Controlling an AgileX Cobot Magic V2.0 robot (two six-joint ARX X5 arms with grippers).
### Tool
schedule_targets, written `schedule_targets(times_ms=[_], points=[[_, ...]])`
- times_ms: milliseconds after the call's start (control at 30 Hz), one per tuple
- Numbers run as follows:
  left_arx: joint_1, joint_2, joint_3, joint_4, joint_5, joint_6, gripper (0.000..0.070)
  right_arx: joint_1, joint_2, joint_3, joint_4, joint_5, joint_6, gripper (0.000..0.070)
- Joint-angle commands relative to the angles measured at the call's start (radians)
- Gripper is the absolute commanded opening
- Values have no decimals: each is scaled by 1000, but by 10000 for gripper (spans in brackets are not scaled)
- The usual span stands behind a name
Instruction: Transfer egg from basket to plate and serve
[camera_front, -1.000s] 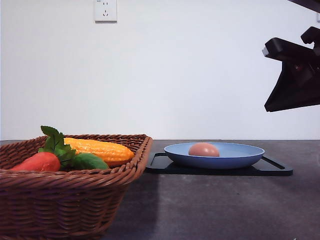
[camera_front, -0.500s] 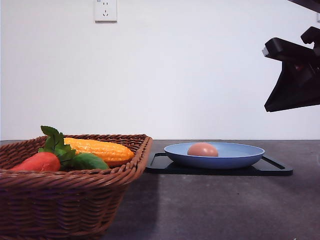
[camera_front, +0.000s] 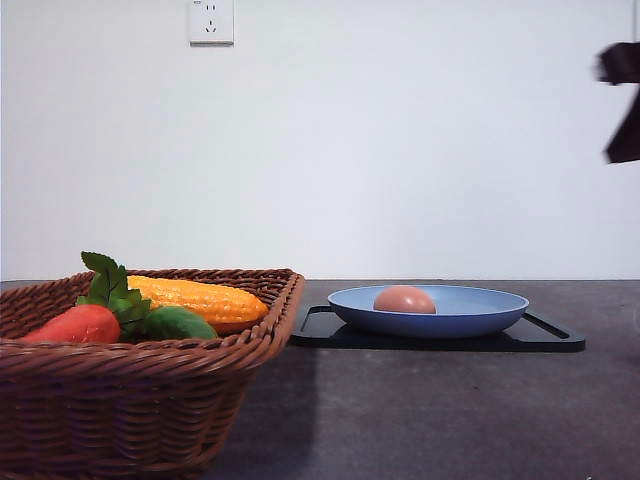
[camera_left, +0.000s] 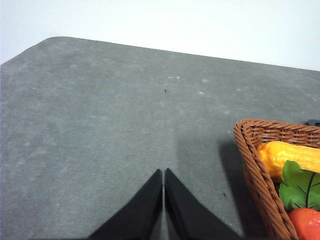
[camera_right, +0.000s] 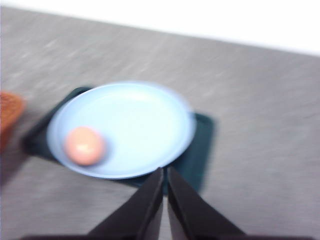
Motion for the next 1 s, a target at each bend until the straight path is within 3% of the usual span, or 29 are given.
schedule_targets(times_ms=[0,267,433,800,967], points=[[3,-1,-28,-3,3,1,0,-34,-70,-30,2,-5,-45,0],[3,-1,-28,-3,3,1,0,-250,-329,-181,14,-177,-56,0],[3,-1,-28,-3,3,1,0,-335,-424,-248,14,-301,-55,0],[3,-1,-28,-3,3,1,0,-386,-515,-282,-140,-344,-55,0],[3,-1,-28,-3,3,1,0,-383,-520,-282,-141,-351,-29,0]])
